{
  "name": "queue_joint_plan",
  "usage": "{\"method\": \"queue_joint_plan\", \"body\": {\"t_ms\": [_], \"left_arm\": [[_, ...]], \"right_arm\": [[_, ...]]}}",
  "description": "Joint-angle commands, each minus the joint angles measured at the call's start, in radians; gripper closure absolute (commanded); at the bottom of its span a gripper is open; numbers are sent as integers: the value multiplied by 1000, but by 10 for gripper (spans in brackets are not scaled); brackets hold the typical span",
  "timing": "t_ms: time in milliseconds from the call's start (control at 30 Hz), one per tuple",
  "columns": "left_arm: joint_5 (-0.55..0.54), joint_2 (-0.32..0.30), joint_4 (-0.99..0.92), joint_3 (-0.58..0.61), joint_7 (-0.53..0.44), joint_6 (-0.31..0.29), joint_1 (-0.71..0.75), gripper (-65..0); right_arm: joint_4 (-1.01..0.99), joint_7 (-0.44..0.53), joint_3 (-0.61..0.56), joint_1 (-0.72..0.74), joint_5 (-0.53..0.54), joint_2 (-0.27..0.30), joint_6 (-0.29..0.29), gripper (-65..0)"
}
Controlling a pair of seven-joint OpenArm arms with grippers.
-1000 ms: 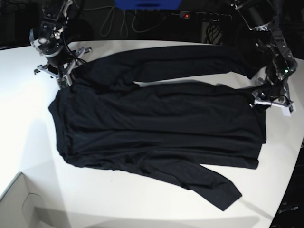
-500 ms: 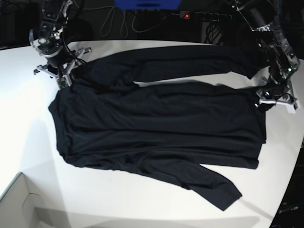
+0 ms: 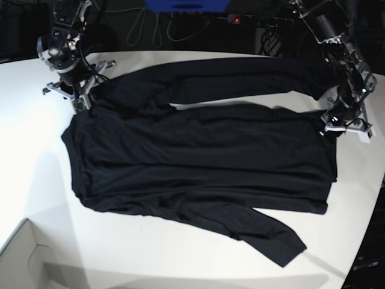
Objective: Layout the t-shirt on the table in an organized manner, then fold the t-shirt properly
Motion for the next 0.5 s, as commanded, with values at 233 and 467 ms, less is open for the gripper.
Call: {"method": "queue_joint_plan", "body": {"t_ms": [233,467], "left_arm": [[-10,4,23,-6,-14,-6,-14,-225],[-9,18,24,-6,-22,-11,-13,-146]], "right_arm": [[14,19,0,15,12,5,3,-146],[14,15,0,20,11,5,3,-145]]}}
